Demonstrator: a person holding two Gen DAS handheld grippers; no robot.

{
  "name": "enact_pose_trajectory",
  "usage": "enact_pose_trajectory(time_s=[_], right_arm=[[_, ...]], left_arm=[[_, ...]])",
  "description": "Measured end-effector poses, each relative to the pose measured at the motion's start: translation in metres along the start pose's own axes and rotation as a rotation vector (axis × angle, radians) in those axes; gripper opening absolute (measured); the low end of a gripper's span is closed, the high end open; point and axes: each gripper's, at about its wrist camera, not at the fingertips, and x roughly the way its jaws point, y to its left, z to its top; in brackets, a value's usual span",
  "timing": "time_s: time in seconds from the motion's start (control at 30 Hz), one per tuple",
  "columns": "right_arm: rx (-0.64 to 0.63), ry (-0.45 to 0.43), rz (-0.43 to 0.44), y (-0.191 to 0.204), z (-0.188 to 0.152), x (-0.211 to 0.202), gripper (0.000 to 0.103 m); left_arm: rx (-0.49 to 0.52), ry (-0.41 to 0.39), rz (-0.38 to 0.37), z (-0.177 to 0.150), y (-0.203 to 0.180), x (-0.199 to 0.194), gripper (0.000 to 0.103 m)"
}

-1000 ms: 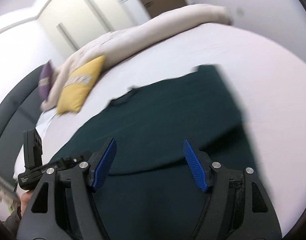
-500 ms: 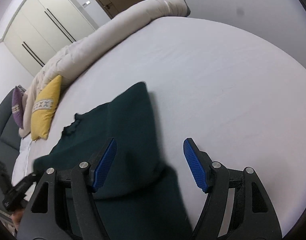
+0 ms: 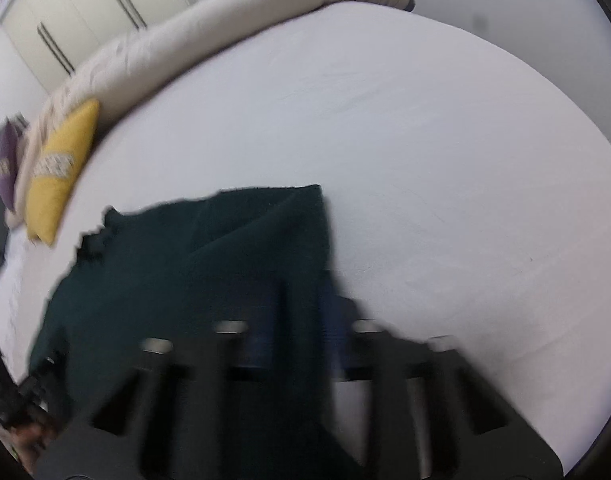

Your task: Fold small clothes

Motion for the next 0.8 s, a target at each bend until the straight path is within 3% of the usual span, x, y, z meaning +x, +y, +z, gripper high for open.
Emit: enact_pose_trajectory(time_s=[0.13,0.4,0.5,0.57,0.6,0.63,0.7,0.73,0.8], right_arm=[[0.045,-0.035,0.005,-0.011,0.008,0.002,0.005],[0.114,-0.050,0.066,-0.024,0.007,0.021,0.005],[0.133,-0.043,0.051,-0.030,-0.008,-0.004,0.018],[0.122,-0.052,0.024,-0.022,-0.017,-0.019,0.039],[0.095,-0.058,0.013,-0.009,-0.023,-0.025,0.058],[0.062,-0.057,0.005,0.000,-0.028,-0.028,0.061],[-0.027,-0.001,-0.019,0.018,-0.043,-0.022,0.056],[-0.064,0.023,-0.050,0.021,-0.050,-0.017,0.042],[-0.110,-0.003,-0.085,0.024,-0.056,-0.013,0.034]], left_arm=[[0.015,-0.036,0.000,0.005,-0.004,0.001,0.010],[-0.006,-0.004,0.002,0.007,0.004,0.021,0.011],[-0.012,-0.001,0.002,0.009,0.006,0.020,0.013],[-0.011,-0.001,0.004,0.008,0.005,0.020,0.014],[-0.009,-0.001,0.004,0.008,0.006,0.020,0.014],[-0.009,0.000,0.003,0.008,0.006,0.020,0.014],[-0.013,0.001,-0.003,0.007,0.006,0.020,0.014],[-0.015,0.001,-0.009,0.007,0.007,0.020,0.014],[-0.018,-0.003,-0.017,0.005,0.009,0.020,0.014]])
